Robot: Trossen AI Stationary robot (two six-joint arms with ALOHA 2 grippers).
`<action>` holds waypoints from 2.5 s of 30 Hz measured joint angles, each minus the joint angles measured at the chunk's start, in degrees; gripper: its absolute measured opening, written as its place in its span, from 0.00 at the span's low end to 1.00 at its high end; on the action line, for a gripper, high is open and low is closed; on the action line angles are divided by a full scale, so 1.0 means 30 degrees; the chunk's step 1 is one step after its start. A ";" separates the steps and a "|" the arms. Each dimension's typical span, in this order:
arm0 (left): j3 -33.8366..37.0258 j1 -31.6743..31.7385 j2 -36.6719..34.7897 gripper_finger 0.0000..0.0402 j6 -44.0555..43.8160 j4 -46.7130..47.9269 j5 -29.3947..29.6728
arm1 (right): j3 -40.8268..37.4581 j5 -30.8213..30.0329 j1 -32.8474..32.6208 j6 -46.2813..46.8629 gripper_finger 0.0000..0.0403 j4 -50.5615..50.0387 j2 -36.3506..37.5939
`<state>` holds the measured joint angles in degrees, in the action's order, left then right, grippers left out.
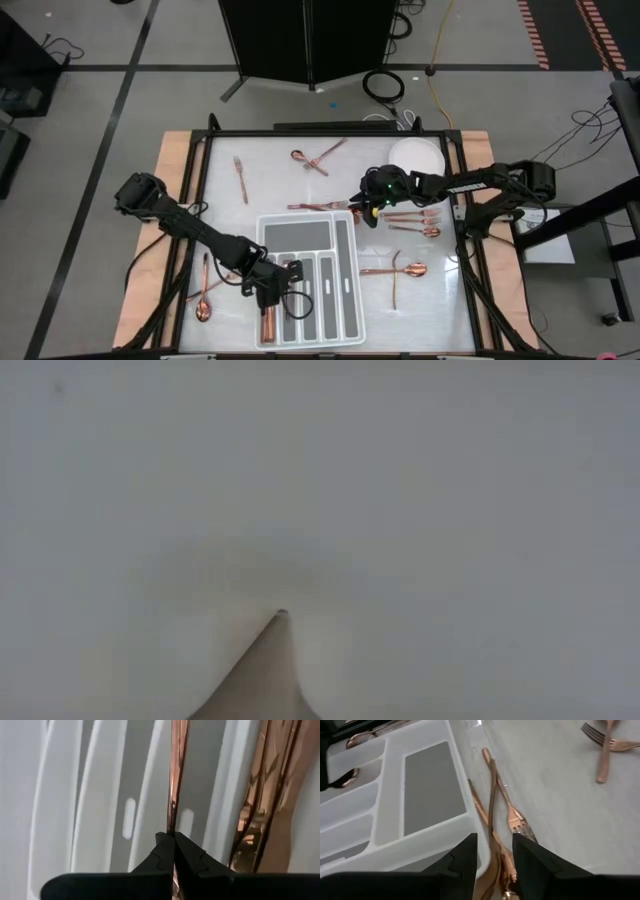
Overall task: Sort silverware
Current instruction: Put the spoon into the silverware tray
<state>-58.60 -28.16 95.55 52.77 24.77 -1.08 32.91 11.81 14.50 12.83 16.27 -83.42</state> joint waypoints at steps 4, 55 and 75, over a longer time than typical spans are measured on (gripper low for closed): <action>0.0214 0.0000 -0.0007 0.10 -0.0007 0.0118 0.1010 | 0.0000 -0.0001 -0.0308 -0.0028 0.28 -0.0007 0.0000; 0.5300 -0.5717 -0.6798 0.32 -5.2551 1.1794 -0.3022 | -0.0015 0.0087 -0.1032 -0.3046 0.28 -0.1102 -0.0036; 0.5292 -1.0032 -0.5092 0.32 -6.0276 0.8728 -0.2463 | -0.0015 0.0095 -0.1142 -0.3014 0.28 -0.1508 -0.0036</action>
<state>-42.72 -58.26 80.27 -128.05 50.95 -8.47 32.86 12.10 11.07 3.79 11.75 -83.53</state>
